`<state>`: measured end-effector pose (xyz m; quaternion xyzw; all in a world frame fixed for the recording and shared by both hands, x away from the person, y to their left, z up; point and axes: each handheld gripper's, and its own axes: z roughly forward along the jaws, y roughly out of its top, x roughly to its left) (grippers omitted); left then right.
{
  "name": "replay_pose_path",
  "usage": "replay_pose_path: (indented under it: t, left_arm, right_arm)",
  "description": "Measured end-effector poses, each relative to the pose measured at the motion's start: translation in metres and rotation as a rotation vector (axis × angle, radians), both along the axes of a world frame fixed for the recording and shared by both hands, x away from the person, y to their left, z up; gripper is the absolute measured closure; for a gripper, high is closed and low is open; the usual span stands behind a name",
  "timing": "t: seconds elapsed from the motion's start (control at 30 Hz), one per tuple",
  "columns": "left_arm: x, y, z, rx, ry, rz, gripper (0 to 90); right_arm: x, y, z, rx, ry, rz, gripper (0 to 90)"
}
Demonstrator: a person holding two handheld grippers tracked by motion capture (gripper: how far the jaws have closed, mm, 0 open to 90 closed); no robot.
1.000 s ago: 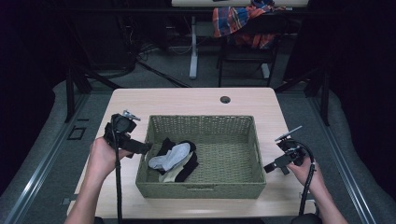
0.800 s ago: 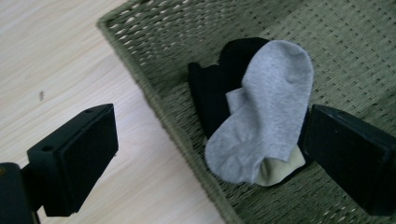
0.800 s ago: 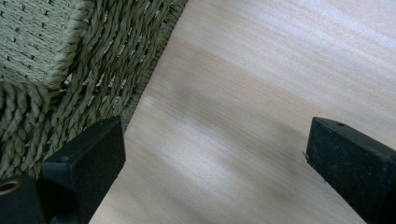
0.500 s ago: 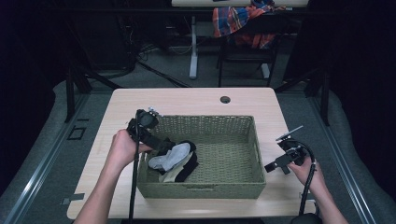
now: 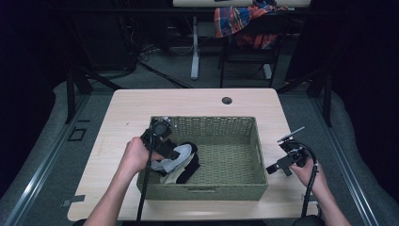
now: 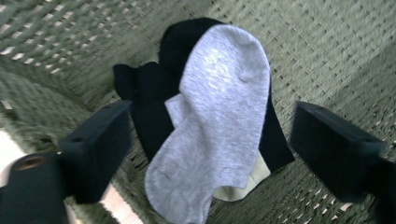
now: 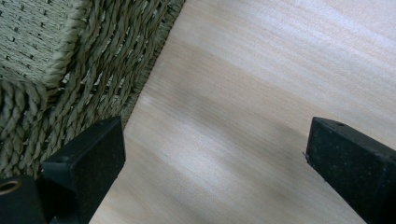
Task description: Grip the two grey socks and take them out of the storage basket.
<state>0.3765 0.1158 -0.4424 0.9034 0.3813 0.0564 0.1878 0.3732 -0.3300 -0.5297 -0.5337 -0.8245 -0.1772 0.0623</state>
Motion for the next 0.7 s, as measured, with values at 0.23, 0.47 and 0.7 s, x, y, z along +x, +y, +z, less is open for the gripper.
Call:
replay_pose_path:
  t: [0.23,0.47,0.7]
  left_arm:
    - [0.002,-0.005,-0.017,0.04,0.071,-0.037,36.6]
    - [0.005,-0.009,-0.03,0.083,0.095,-0.025,57.8]
    - [0.012,-0.008,-0.044,0.099,0.125,-0.005,68.3]
  right_arm:
    - [0.0,0.001,-0.001,0.005,-0.004,-0.008,4.7]
    - [0.001,0.0,0.0,-0.009,0.005,0.011,4.7]
    - [-0.001,0.001,0.001,-0.006,-0.004,0.005,4.8]
